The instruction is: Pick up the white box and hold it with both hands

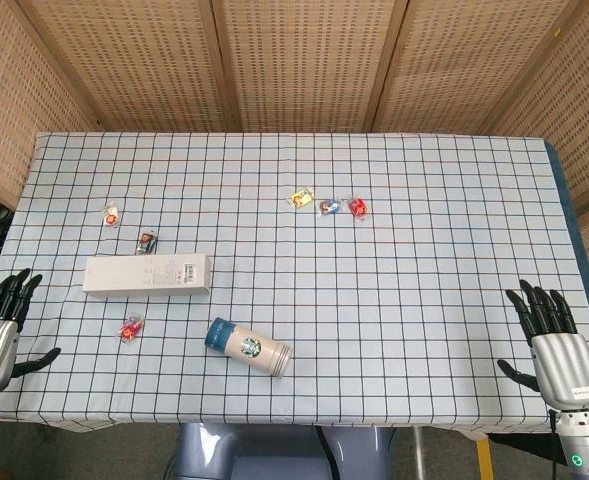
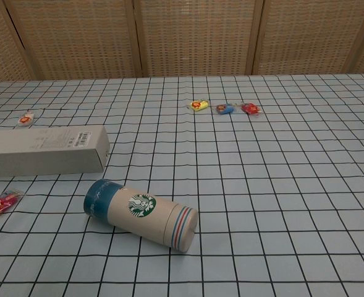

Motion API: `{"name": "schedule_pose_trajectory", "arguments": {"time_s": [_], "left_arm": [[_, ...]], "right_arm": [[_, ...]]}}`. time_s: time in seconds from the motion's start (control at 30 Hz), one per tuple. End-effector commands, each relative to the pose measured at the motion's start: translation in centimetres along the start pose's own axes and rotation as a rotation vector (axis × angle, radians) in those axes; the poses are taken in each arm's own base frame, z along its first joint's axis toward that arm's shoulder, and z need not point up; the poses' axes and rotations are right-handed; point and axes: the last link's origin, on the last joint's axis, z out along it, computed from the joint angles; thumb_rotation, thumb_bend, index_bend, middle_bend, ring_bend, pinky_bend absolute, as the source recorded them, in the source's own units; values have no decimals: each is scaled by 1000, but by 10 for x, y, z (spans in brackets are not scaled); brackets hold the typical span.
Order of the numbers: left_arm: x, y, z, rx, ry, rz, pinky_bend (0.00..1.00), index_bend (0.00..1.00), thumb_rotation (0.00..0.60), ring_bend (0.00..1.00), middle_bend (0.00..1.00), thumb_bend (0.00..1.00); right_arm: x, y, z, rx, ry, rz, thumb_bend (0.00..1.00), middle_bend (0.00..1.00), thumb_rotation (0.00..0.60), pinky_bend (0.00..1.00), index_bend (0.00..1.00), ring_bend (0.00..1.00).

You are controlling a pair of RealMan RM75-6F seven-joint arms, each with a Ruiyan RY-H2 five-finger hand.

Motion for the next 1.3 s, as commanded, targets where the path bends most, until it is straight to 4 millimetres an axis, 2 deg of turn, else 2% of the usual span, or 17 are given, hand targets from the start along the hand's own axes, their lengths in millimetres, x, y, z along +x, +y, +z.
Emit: {"name": "schedule_pose_trajectory", "arguments": {"time_s": [0.03, 0.17, 0.3, 0.43, 0.6, 0.73, 0.87, 1.1, 1.13, 1.27, 1.3], "left_arm": [[-2, 0, 1, 2, -7, 4, 0, 0, 600, 0, 0, 0], [-7, 0, 9, 5, -24, 12, 0, 0, 600, 0, 0, 0], [-17, 2, 37, -4, -59, 30, 0, 0, 600, 0, 0, 0], [-40, 11, 90, -66, -162, 40, 0, 0, 600, 0, 0, 0], [-67, 19, 130, -121, -256, 33, 0, 0, 600, 0, 0, 0], [-84, 24, 150, -137, -297, 22, 0, 0, 600, 0, 0, 0], [-95, 23, 161, -133, -339, 25, 0, 0, 600, 0, 0, 0], [-103, 22, 175, -114, -340, 25, 3, 3, 600, 1, 2, 0], [-103, 22, 177, -112, -327, 29, 39, 35, 600, 23, 29, 0], [-108, 20, 180, -107, -341, 57, 300, 257, 600, 197, 228, 0], [-108, 20, 181, -107, -339, 60, 334, 298, 600, 225, 262, 0]], "right_arm": [[0, 0, 0, 0, -1, 1, 0, 0, 600, 0, 79, 0], [0, 0, 0, -2, -4, 2, 0, 0, 600, 0, 79, 0], [1, 2, 1, -6, -2, 9, 0, 0, 600, 0, 79, 0], [0, 4, 4, -20, -2, 8, 0, 0, 600, 0, 79, 0], [-1, 7, 7, -43, -5, 0, 0, 0, 600, 0, 79, 0], [-3, 10, 9, -59, -11, -7, 0, 0, 600, 0, 79, 0], [-5, 13, 11, -72, -14, -10, 0, 0, 600, 0, 79, 0], [-5, 15, 12, -82, -14, -9, 0, 0, 600, 0, 79, 0], [-5, 15, 12, -83, -14, -9, 0, 0, 600, 0, 79, 0], [-5, 16, 13, -87, -13, -7, 0, 0, 600, 0, 79, 0], [-5, 16, 13, -87, -13, -6, 0, 0, 600, 0, 79, 0]]}}
